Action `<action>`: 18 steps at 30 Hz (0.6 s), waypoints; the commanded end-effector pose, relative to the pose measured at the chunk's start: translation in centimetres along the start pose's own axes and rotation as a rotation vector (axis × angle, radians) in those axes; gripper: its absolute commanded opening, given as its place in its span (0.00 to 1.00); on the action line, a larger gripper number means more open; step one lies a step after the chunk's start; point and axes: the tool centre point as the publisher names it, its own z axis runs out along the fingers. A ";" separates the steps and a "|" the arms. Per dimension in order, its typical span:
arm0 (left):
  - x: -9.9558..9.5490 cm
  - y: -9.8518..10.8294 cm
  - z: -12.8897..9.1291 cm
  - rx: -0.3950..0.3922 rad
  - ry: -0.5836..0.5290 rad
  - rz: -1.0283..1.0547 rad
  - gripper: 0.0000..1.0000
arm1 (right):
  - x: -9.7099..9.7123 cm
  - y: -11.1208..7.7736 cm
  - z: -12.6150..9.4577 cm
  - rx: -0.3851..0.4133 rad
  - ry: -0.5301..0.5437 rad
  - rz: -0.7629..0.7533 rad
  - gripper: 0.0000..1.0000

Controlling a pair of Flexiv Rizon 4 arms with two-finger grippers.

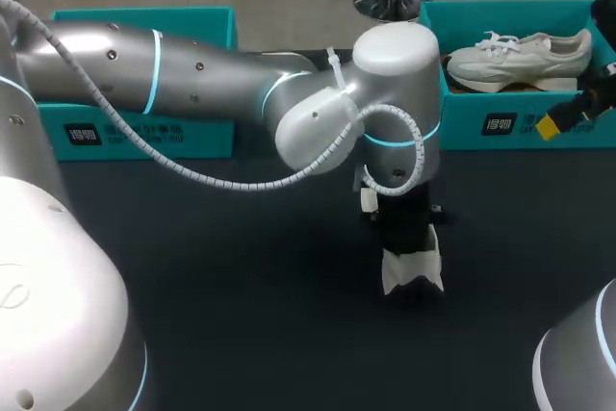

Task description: Take the shoe out of the shoebox, open the shoe tongue, remove and reinsert the insole, then place the shoe into the shoebox

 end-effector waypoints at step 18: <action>-0.6 3.3 -3.6 -0.219 -0.016 0.002 0.00 | -0.1 0.3 0.1 0.007 0.000 0.001 1.00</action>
